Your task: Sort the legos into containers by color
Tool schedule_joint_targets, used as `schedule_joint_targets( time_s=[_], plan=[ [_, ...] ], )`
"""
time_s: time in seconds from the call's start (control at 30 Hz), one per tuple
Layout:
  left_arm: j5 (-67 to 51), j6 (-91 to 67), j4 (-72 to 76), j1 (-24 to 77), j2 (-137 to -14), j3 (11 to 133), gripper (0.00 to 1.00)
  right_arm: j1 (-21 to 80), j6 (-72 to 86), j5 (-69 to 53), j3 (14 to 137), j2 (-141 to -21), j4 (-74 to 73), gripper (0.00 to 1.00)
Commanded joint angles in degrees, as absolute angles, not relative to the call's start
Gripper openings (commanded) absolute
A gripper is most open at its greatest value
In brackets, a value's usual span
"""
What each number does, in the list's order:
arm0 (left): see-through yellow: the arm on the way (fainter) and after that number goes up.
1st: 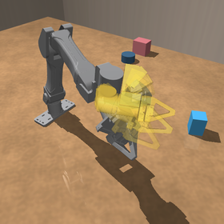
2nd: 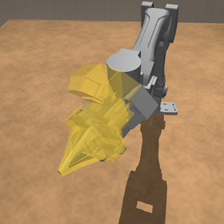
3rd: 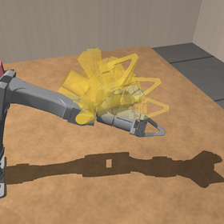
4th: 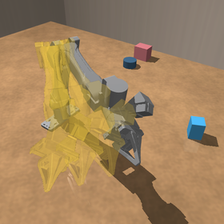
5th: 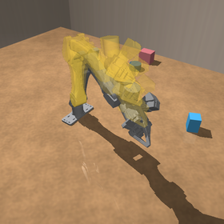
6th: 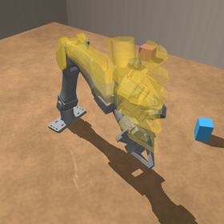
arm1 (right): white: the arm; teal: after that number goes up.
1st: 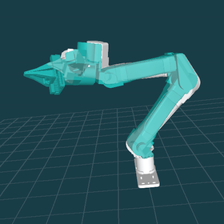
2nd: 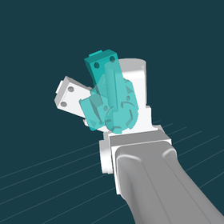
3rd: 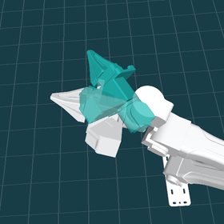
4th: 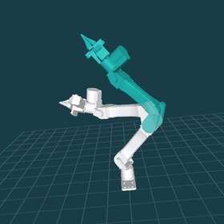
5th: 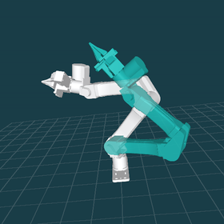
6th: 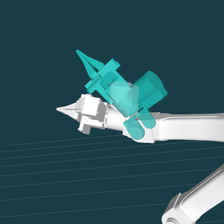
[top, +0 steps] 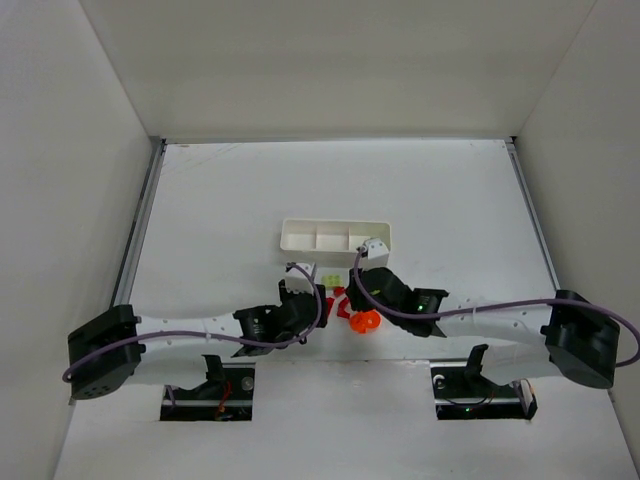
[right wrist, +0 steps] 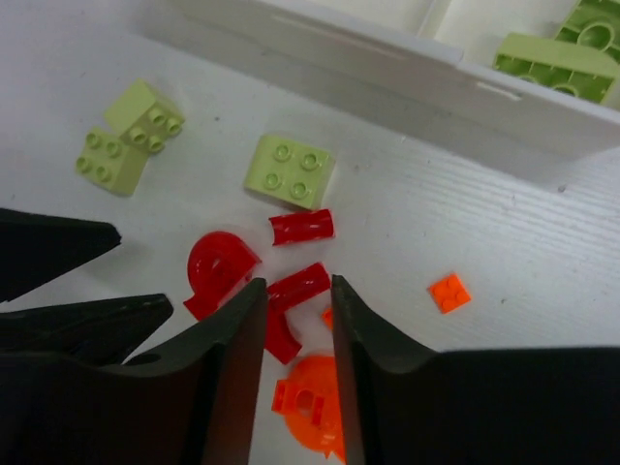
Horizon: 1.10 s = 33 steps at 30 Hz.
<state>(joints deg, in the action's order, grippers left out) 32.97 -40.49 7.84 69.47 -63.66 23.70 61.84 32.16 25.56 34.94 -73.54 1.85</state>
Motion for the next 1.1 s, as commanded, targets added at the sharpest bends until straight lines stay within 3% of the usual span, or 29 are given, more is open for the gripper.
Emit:
schedule_joint_targets(
  time_s=[0.0, 0.23, 0.33, 0.5, 0.87, 1.07],
  plan=[
    [31.99, -42.19, 9.93, 70.09, -66.61, 24.52, 0.52, 62.53, 34.09, 26.28, 33.84, -70.41, -2.19, 0.35],
    [32.69, -40.78, 13.36, 70.70, -72.50, 26.37, 0.47, 61.74, 35.68, 26.19, 31.29, -66.01, -1.67, 0.35],
    [33.66, -40.61, 13.88, 70.18, -74.18, 26.63, 0.47, 62.27, 34.98, 26.02, 30.41, -64.52, -2.63, 0.39],
    [33.31, -40.52, 14.94, 69.22, -75.58, 26.54, 0.52, 64.90, 37.44, 26.36, 29.44, -62.58, -5.19, 0.62],
    [32.52, -40.52, 16.61, 68.68, -81.91, 27.95, 0.53, 66.14, 37.27, 26.63, 29.88, -64.87, -4.04, 0.56],
    [32.69, -40.17, 17.93, 67.98, -82.35, 28.30, 0.38, 66.14, 37.70, 27.07, 29.36, -62.41, -5.79, 0.60]
  ],
)
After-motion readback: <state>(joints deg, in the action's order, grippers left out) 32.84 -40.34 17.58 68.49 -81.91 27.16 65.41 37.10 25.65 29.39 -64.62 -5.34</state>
